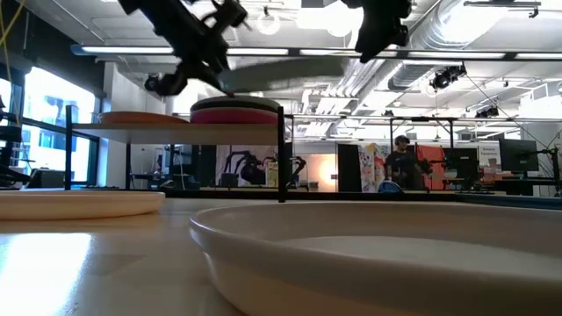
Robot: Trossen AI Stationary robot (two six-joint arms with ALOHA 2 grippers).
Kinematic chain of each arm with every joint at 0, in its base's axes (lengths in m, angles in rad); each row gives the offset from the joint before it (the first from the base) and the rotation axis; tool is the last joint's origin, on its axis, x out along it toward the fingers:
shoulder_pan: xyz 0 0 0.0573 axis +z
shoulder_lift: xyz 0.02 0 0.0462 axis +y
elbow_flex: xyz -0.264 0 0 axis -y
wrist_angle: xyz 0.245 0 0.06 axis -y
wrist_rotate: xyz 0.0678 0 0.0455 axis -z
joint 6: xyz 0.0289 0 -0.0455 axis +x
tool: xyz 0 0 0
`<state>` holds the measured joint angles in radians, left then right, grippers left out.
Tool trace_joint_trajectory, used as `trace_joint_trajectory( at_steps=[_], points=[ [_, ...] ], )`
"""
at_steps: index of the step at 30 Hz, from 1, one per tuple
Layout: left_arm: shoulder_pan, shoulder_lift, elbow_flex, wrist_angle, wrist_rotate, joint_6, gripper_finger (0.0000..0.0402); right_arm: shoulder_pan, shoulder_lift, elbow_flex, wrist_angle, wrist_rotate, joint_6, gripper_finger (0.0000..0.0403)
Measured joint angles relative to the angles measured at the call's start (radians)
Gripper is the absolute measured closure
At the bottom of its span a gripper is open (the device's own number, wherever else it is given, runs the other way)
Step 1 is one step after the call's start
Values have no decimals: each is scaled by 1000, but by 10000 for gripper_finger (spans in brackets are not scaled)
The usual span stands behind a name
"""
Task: Place and stack plates onto a shelf
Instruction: Stack the light blue plate on top of the orange plate on the shelf
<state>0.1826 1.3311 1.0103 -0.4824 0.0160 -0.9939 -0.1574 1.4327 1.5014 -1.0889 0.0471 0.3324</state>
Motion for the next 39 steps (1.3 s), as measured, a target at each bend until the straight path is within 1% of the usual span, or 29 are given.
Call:
trace_joint_trajectory(
  at_steps=[8, 15, 21, 26, 30, 35, 39],
  points=[
    [76, -200, 0, -61, -14, -20, 393, 0, 0, 8, 1, 1, -46, 269],
    [186, -359, 0, -112, -100, -43, 393, 0, 0, 8, 1, 1, -46, 270],
    [294, -462, 0, -234, -176, -82, 393, 0, 0, 8, 1, 2, -55, 270],
    [380, -507, -1, -335, -286, -152, 393, 0, 0, 8, 1, 2, -88, 270],
    [435, -511, -1, -359, -348, -198, 393, 0, 0, 8, 1, 2, -90, 270],
    [511, -510, -1, -389, -393, -253, 393, 0, 0, 8, 1, 2, -91, 270],
    [559, -510, -1, -534, -380, -316, 393, 0, 0, 8, 1, 2, -91, 270]
  ],
)
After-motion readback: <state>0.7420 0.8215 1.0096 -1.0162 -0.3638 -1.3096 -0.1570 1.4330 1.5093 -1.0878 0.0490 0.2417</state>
